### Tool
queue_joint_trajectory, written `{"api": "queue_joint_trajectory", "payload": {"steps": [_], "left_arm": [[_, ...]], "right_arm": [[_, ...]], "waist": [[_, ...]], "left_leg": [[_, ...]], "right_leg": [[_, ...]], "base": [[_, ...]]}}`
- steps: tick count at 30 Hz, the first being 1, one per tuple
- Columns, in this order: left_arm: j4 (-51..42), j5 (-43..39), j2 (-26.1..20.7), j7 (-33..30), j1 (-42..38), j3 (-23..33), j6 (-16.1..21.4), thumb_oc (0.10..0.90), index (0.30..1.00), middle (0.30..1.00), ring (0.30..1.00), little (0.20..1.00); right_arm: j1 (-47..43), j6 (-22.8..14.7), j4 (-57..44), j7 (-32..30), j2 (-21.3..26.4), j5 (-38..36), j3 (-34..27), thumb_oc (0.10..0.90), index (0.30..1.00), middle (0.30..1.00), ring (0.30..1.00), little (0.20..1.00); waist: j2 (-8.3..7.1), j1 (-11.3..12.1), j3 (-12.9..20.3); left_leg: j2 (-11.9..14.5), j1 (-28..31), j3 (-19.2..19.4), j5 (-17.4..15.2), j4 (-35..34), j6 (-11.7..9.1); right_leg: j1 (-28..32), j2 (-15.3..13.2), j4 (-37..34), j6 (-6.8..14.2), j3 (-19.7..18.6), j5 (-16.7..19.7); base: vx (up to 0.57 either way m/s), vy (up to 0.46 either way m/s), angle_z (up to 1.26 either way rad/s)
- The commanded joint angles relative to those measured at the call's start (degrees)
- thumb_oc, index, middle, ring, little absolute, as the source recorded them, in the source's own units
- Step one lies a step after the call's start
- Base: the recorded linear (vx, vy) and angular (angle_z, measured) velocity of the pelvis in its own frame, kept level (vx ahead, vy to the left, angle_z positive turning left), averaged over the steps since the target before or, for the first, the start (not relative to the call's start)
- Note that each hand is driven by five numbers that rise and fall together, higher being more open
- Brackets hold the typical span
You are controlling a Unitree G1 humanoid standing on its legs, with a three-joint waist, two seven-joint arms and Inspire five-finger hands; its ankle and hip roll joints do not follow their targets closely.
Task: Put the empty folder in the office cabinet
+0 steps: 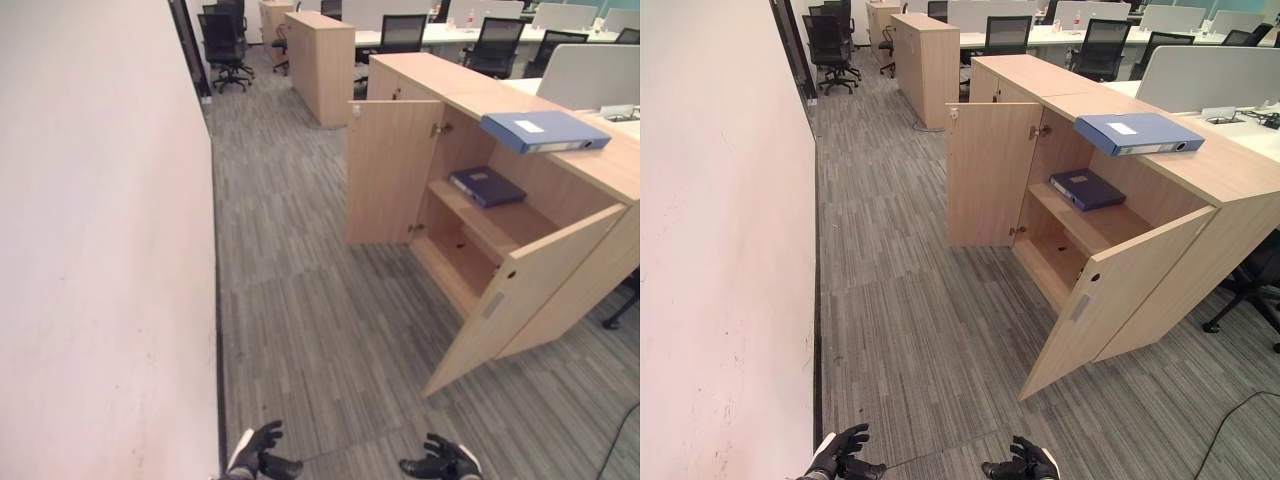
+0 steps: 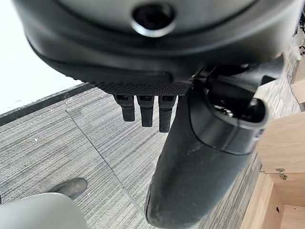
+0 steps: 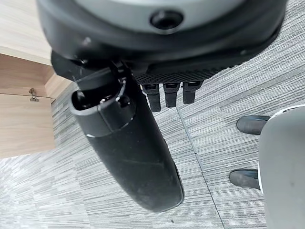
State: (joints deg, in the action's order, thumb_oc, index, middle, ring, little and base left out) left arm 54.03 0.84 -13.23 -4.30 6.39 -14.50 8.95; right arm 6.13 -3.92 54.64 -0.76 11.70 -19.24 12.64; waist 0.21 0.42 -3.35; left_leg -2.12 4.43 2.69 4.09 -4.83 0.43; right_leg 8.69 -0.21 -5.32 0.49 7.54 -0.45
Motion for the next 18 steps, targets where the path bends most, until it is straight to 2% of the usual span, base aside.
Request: {"api": "queue_joint_trajectory", "payload": {"steps": [1, 18], "left_arm": [[1.9, -0.4, -0.3, -0.8, -5.3, 0.5, 3.7, 0.8, 0.9, 0.9, 0.9, 0.9], [3.7, -10.4, 1.7, 1.5, -4.6, 4.2, 3.3, 0.8, 0.9, 0.9, 0.9, 0.9]], "right_arm": [[-3.6, -3.1, -1.0, 0.2, 0.2, 0.2, 0.3, 0.8, 0.9, 0.9, 0.9, 0.9], [-3.3, -2.6, 0.2, 0.3, 0.1, 2.5, 0.5, 0.8, 0.9, 0.9, 0.9, 0.9]], "waist": [[-2.51, 1.6, 0.4], [-2.72, 1.7, 0.4]], "left_leg": [[-0.1, 3.0, -0.2, -5.5, -0.2, -1.4], [-0.1, 3.0, -0.6, -5.3, -0.2, -1.4]], "right_leg": [[-1.2, -2.9, 0.3, 4.3, 0.0, 3.5], [-1.0, -2.8, 0.3, 4.1, 0.4, 3.3]], "base": [[0.0, 0.0, 0.0], [0.0, 0.0, 0.0]]}}
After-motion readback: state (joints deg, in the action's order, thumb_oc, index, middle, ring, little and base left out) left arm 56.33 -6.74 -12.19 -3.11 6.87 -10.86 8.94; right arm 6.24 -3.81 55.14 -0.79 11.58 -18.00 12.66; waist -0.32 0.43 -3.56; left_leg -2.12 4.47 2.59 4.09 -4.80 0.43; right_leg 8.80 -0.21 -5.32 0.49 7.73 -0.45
